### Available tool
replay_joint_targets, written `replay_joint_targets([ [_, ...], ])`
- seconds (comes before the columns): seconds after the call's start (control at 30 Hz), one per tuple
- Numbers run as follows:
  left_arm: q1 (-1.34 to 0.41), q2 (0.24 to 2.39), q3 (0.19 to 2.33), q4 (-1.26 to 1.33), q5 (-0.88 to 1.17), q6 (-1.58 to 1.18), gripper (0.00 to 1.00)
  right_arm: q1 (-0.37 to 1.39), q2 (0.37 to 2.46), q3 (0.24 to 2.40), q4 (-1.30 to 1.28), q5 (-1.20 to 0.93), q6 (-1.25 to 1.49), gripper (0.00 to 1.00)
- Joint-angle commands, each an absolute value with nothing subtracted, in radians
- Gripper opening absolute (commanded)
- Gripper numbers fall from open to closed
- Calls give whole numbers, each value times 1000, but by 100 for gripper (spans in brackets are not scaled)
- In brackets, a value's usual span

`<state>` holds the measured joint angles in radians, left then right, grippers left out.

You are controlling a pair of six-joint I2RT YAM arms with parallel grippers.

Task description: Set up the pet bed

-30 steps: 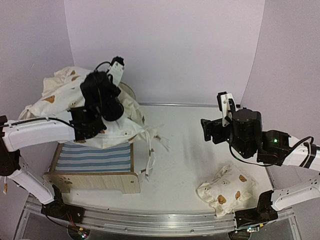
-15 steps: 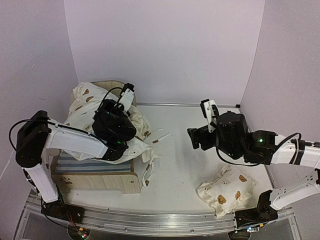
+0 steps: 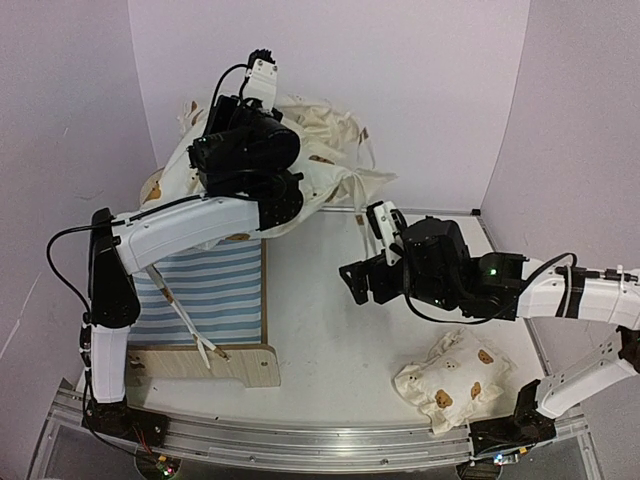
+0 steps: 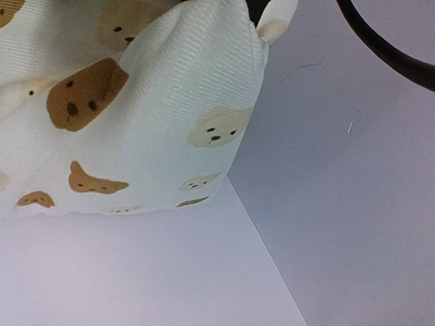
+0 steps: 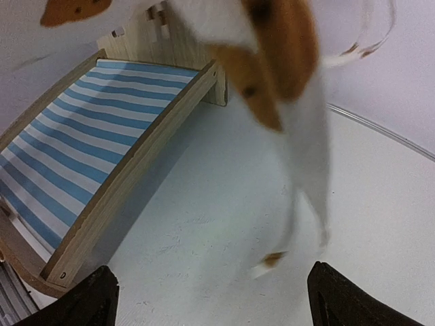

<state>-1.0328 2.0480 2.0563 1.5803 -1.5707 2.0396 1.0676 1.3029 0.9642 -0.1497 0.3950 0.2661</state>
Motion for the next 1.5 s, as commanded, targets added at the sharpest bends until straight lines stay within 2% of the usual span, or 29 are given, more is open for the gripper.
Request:
replay_joint_targets([
  [0.0,-1016,2060,2133,1762,-1728,2224,0,1068,1295,1010,-112,347,302,98],
  [0.13,-1011,2036,2156,1750,-1719,2197,0,1069,1295,1003,-112,361,302,98],
  [0.23,-1009,1944,2133,1591,-1630,2082,0,1069,1295,1005,-114,379,302,98],
  [0.3,-1042,1865,2143,1305,-1538,1889,4,1068,1294,1007,-114,386,306,98],
  [0.33,-1063,1812,2133,1066,-1486,1703,7,1068,1292,1009,-114,387,308,98],
  [0.43,-1115,1653,2155,173,-1222,943,13,1070,1291,1013,-115,397,312,98],
  [0.47,-1107,1629,2190,-28,-1113,752,13,1069,1292,1017,-115,401,315,98],
  [0.53,-1084,1611,2185,-162,-999,602,10,1069,1291,1027,-117,404,322,98],
  [0.57,-1077,1612,2176,-188,-988,574,2,1070,1285,1028,-119,405,327,98],
  [0.6,-1066,1620,2182,-253,-955,523,0,1069,1281,1026,-120,407,331,98],
  [0.7,-978,1603,2204,-539,-758,209,0,1070,1267,1011,-121,421,339,98],
  [0.77,-877,1513,2063,-590,-576,69,0,1070,1260,1000,-122,432,340,98],
  [0.83,-772,1427,1895,-580,-490,-26,0,1069,1258,990,-124,441,332,98],
  [1.1,-591,1287,1505,-574,-458,-229,0,1069,1315,1013,-124,430,292,98],
  [1.2,-536,1273,1399,-576,-547,-289,0,1069,1333,1024,-125,417,289,98],
  [1.27,-509,1268,1385,-593,-595,-311,0,1068,1340,1025,-126,418,288,98],
  [1.37,-506,1294,1480,-663,-697,-308,0,1068,1345,1025,-126,419,285,98],
  [1.47,-507,1287,1564,-660,-526,-201,0,1068,1349,1027,-126,426,282,98],
])
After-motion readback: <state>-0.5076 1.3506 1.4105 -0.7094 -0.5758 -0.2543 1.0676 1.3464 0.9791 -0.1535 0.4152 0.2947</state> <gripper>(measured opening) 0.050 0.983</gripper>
